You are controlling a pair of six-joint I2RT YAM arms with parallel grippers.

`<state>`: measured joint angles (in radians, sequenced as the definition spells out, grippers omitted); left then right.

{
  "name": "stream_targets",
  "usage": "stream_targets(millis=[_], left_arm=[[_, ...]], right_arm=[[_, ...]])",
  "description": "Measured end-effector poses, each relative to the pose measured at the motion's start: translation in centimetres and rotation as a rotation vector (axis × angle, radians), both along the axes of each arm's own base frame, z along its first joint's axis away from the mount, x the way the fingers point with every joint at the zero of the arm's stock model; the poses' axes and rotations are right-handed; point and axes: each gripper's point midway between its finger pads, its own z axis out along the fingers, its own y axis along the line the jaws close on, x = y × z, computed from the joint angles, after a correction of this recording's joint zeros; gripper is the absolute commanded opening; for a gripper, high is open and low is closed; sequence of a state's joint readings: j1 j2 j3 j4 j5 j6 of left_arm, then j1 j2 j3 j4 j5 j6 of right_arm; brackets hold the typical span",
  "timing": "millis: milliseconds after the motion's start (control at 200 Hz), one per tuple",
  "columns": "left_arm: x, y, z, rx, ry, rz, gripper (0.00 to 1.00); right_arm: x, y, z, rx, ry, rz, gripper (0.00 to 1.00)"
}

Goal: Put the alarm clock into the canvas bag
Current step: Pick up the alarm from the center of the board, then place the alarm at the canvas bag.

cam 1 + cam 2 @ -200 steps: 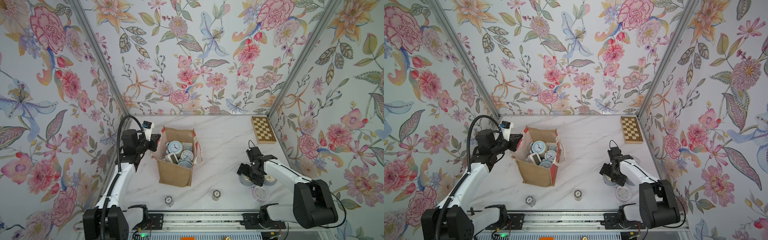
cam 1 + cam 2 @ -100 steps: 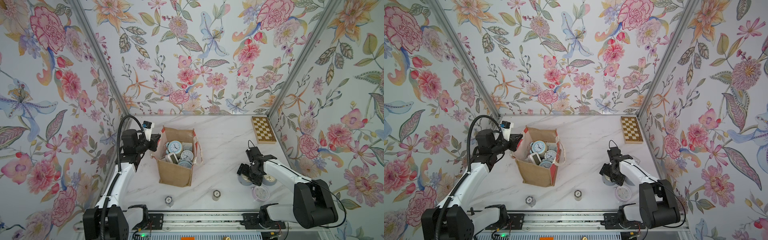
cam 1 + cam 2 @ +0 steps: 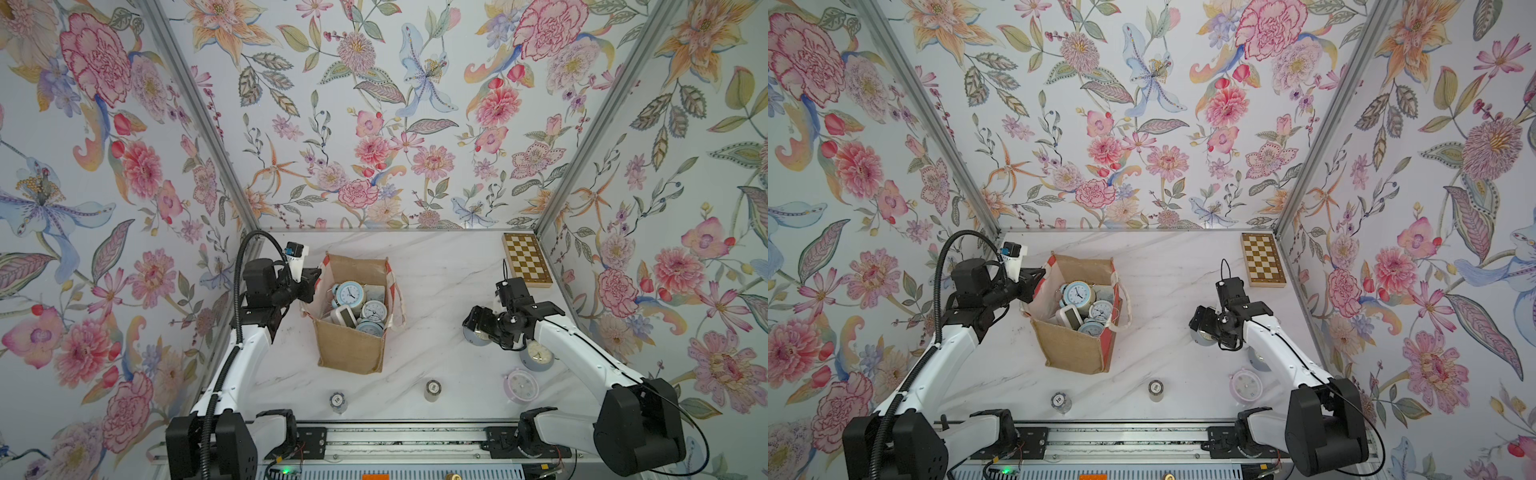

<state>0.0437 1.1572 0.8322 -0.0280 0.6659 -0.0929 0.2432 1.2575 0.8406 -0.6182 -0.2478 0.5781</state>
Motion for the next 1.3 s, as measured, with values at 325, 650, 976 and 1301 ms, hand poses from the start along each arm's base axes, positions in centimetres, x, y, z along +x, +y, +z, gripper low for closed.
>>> stream_targets(millis=[325, 650, 976, 1301], left_arm=[[0.1, 0.0, 0.0, -0.001, -0.001, -0.001, 0.0], [0.1, -0.1, -0.1, -0.002, 0.0, -0.004, 0.0], [0.2, -0.2, -0.2, -0.006, 0.001, -0.011, 0.0], [0.2, -0.2, -0.2, -0.008, 0.001, -0.014, 0.0]], right_arm=[[3.7, 8.1, 7.8, 0.169, -0.268, 0.255, 0.6], [4.6, 18.4, 16.5, 0.233, -0.498, 0.547, 0.59], [3.5, 26.1, 19.4, 0.243, -0.583, 0.736, 0.58], [4.1, 31.8, 16.1, 0.077, -0.505, 0.811, 0.58]])
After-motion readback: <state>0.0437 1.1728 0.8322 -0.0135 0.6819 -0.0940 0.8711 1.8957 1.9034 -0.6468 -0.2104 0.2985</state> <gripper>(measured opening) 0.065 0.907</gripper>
